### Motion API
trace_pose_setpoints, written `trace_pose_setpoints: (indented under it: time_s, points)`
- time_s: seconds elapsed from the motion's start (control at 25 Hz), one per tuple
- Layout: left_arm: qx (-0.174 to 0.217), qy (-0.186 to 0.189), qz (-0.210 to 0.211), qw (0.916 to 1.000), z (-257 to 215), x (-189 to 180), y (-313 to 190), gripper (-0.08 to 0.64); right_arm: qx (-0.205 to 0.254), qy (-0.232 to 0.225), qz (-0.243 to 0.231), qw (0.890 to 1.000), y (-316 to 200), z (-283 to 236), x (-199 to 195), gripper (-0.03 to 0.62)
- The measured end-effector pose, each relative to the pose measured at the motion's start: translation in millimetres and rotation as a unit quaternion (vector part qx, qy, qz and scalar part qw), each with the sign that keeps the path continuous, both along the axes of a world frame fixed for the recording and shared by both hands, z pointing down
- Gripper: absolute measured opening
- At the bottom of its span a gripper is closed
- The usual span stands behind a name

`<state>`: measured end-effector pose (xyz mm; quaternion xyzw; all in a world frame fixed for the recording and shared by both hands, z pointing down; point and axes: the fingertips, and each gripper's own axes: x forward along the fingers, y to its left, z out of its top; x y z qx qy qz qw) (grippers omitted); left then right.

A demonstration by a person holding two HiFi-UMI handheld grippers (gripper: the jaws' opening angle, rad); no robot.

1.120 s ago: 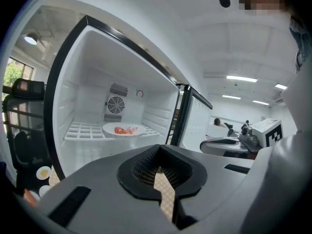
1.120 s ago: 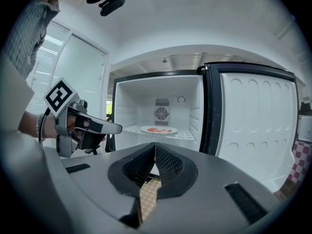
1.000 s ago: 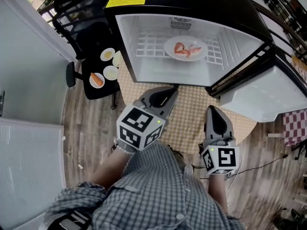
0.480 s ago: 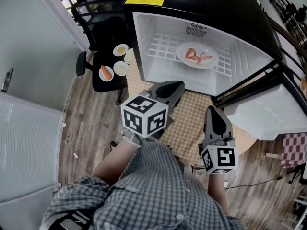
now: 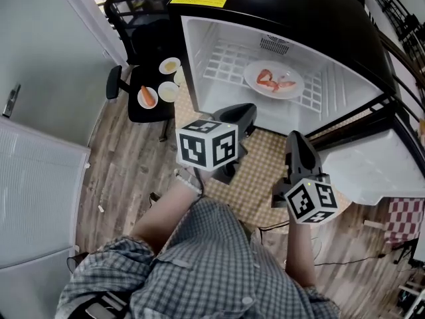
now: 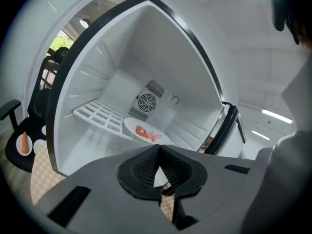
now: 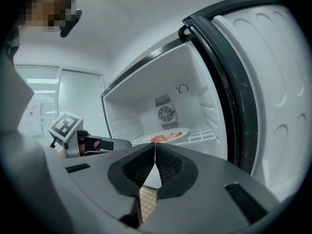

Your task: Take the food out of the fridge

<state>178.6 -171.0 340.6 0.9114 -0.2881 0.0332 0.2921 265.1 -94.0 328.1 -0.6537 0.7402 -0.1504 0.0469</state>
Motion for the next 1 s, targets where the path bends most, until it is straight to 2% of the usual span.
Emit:
trace_pose_setpoints:
  time_s: [0.12, 0.28, 0.48, 0.6, 0.76, 0.88, 1.0]
  points:
    - [-0.031, 0.016, -0.013, 0.9993, 6, 3, -9, 0.005, -0.007, -0.040, 0.000, 0.999, -14, 2, 6, 0.011]
    - [-0.085, 0.067, -0.026, 0.9938, 11, 5, -19, 0.005, -0.020, -0.143, -0.005, 0.989, -29, 5, 7, 0.011]
    - [-0.130, 0.113, -0.047, 0.9839, 18, 5, -32, 0.006, -0.036, -0.204, 0.002, 0.978, -47, 14, 8, 0.011]
    - [-0.154, 0.146, -0.053, 0.9758, 18, 8, -36, 0.016, -0.039, -0.253, 0.000, 0.967, -58, 16, 8, 0.012]
    - [-0.198, 0.200, -0.060, 0.9576, 17, 10, -42, 0.071, -0.043, -0.311, 0.004, 0.950, -72, 21, 10, 0.012]
    - [-0.213, 0.216, -0.064, 0.9507, 18, 12, -46, 0.098, -0.048, -0.335, 0.006, 0.941, -82, 25, 13, 0.020]
    - [-0.224, 0.223, -0.067, 0.9463, 18, 15, -49, 0.114, -0.049, -0.366, 0.002, 0.929, -89, 28, 15, 0.082]
